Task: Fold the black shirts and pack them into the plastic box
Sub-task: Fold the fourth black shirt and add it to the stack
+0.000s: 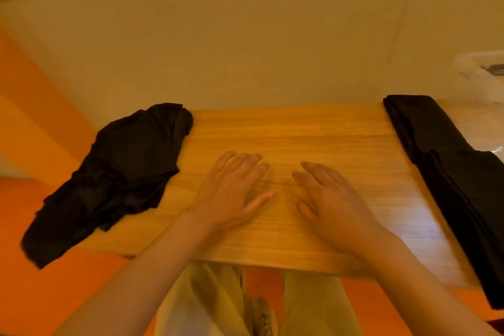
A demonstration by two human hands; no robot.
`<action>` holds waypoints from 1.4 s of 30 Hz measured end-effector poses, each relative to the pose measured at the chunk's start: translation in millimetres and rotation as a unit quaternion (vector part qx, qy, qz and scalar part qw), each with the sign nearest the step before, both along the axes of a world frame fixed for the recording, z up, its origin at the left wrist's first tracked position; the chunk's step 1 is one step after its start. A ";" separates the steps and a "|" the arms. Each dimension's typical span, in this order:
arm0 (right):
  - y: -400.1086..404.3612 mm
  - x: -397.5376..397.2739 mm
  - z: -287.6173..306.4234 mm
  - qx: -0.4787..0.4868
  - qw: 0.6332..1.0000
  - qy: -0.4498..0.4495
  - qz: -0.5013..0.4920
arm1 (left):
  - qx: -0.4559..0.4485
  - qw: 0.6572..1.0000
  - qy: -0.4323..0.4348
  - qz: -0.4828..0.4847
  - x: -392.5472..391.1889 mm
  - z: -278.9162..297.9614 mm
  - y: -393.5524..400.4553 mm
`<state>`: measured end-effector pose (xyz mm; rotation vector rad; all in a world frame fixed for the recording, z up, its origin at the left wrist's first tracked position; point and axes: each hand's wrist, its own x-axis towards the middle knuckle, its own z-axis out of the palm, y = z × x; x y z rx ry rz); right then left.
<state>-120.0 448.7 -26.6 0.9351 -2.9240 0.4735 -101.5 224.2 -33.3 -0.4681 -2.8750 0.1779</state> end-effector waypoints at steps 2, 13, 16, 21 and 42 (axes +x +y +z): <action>-16.9 1.3 0.8 0.008 0.999 -0.008 0.042 | 0.000 0.999 0.001 0.032 14.8 -1.1 -14.9; -123.8 11.7 1.3 0.028 0.982 0.038 0.182 | 0.028 0.988 0.044 0.148 87.7 -9.1 -95.4; -162.5 19.2 0.4 0.034 0.975 0.042 0.217 | 0.030 0.980 0.062 0.186 105.6 -12.4 -127.0; -219.0 22.2 3.1 0.008 0.969 0.048 0.244 | 0.053 0.951 0.127 0.276 125.1 -20.1 -181.8; -275.7 -20.1 -29.2 -0.140 0.968 0.003 0.209 | 0.253 0.874 0.267 0.317 118.5 3.6 -217.7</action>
